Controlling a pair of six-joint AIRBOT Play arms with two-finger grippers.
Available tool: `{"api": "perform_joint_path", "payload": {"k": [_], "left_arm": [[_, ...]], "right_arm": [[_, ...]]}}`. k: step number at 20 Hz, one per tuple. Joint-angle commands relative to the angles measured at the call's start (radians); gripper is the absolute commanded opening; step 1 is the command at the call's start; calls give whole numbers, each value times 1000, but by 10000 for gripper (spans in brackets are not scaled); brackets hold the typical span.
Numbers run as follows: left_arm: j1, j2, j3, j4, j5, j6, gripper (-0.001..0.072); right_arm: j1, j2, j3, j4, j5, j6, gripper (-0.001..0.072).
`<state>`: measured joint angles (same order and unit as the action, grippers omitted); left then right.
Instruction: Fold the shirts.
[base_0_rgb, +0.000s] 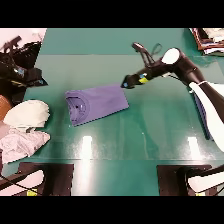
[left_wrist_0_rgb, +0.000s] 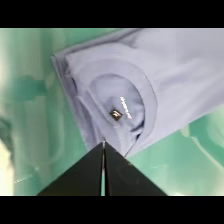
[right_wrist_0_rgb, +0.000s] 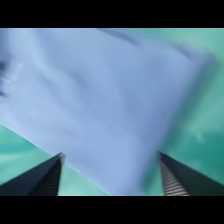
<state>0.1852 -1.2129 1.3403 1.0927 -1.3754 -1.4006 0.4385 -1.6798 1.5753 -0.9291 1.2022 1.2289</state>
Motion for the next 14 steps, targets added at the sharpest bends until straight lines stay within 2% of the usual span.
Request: {"api": "perform_joint_path", "payload": {"k": [1, 7, 11, 14], "left_arm": [[2, 13, -77, -77, 74, 14, 25], [2, 13, -77, -102, 102, 23, 26], [2, 13, -77, -102, 102, 32, 26], [2, 13, -77, -108, 101, 33, 26]], "right_arm": [[-124, -56, -65, 56, 112, 24, 695], [-62, -301, 110, 206, 144, 29, 692], [29, -458, 272, 291, 188, 58, 663], [85, -527, 377, 307, 193, 69, 507]]}}
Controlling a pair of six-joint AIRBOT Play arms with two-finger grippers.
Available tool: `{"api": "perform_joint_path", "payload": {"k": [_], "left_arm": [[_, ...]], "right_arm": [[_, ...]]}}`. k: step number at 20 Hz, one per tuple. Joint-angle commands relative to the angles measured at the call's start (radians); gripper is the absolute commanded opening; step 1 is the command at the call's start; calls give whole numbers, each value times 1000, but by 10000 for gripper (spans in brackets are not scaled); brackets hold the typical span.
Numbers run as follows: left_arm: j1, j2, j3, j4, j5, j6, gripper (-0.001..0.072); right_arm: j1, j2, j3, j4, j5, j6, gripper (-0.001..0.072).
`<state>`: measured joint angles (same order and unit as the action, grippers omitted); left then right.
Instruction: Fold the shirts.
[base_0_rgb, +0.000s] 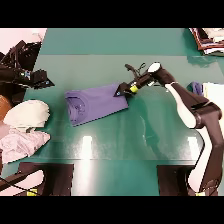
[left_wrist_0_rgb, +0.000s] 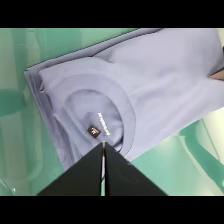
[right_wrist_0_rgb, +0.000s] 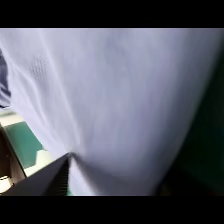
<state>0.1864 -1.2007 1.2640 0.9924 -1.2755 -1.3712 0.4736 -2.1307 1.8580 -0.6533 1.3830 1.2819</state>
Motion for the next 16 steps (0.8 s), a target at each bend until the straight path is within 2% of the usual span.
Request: {"api": "perform_joint_path", "payload": {"k": [1, 2, 3, 6, 9, 16], "left_arm": [[0, 1, -1, -14, 2, 3, 26], [0, 1, -1, -21, 2, 3, 26], [0, 1, -1, -26, 3, 3, 25], [-56, 1, -1, -21, 18, 3, 25], [-179, 1, -1, -21, 55, 3, 25], [-429, 0, -1, -25, 152, -2, 25]], "right_arm": [[65, -81, 116, 29, -3, 13, 360], [72, -80, 130, 27, -23, -4, 168], [76, -79, 151, 24, -27, -24, 18], [53, -47, 188, 24, -25, -26, 16], [-52, 74, 108, 22, -42, -26, 17], [-565, 420, -162, -10, -159, -24, 16]]}}
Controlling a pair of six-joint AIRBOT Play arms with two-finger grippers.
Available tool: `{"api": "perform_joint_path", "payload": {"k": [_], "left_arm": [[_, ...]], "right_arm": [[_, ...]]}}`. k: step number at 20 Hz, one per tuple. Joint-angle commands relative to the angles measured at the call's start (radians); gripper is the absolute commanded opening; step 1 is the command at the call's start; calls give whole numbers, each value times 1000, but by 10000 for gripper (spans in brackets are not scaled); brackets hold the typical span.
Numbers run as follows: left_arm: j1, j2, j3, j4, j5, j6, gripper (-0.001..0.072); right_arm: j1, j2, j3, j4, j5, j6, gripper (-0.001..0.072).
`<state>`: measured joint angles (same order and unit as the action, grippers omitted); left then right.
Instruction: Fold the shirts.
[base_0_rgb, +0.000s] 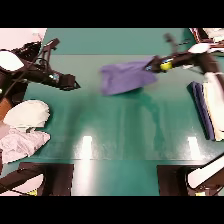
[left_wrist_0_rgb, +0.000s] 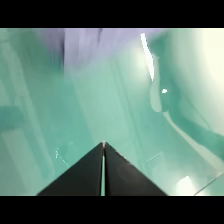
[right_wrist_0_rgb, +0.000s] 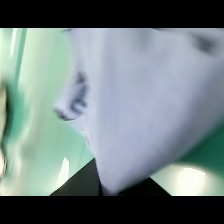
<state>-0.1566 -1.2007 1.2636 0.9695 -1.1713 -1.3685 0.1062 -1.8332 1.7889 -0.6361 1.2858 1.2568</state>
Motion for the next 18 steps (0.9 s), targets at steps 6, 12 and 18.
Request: {"api": "perform_joint_path", "payload": {"k": [6, 12, 18], "left_arm": [[-200, 0, 0, -4, 185, -23, 25], [-216, -1, 0, -5, 195, -69, 25], [-216, -4, 0, -4, 201, -72, 25]], "right_arm": [[-595, 235, -214, -55, -104, 4, 16], [-728, 235, -153, -55, -125, 2, 17], [-727, 235, 128, -56, -13, 38, 16]]}}
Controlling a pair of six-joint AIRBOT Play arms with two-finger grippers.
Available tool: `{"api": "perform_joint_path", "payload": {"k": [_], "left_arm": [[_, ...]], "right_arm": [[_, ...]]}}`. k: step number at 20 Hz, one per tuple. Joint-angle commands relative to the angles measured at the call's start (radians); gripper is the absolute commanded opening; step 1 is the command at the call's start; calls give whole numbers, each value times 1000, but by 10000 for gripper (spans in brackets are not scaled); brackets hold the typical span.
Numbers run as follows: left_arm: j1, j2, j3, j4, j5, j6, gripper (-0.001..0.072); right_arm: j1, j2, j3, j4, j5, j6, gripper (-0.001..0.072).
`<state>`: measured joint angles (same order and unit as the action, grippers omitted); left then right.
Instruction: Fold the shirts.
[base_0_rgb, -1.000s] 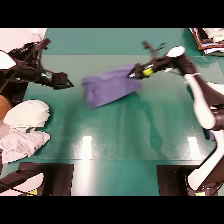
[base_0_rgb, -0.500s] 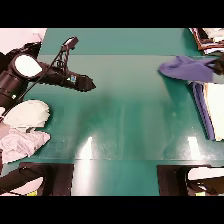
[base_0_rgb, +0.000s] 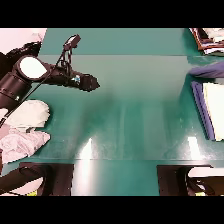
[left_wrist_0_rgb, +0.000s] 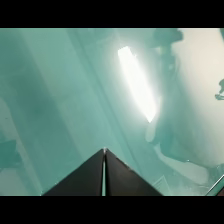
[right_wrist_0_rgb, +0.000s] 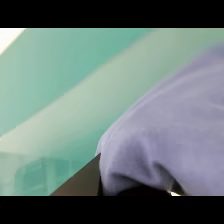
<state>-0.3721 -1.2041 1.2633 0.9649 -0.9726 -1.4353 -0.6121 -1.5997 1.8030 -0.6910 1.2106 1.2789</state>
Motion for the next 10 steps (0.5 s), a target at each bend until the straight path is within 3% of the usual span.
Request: {"api": "perform_joint_path", "payload": {"k": [1, 5, 10], "left_arm": [[-1, -1, 0, 0, -2, -5, 25], [-1, -1, 0, 0, -9, -5, 26], [-1, -1, 0, 0, -15, -1, 26]], "right_arm": [[-12, 2, 152, -21, 92, 26, 16], [-25, 21, 194, -124, 189, 50, 16], [-90, 187, -56, -195, 205, 48, 17]]}}
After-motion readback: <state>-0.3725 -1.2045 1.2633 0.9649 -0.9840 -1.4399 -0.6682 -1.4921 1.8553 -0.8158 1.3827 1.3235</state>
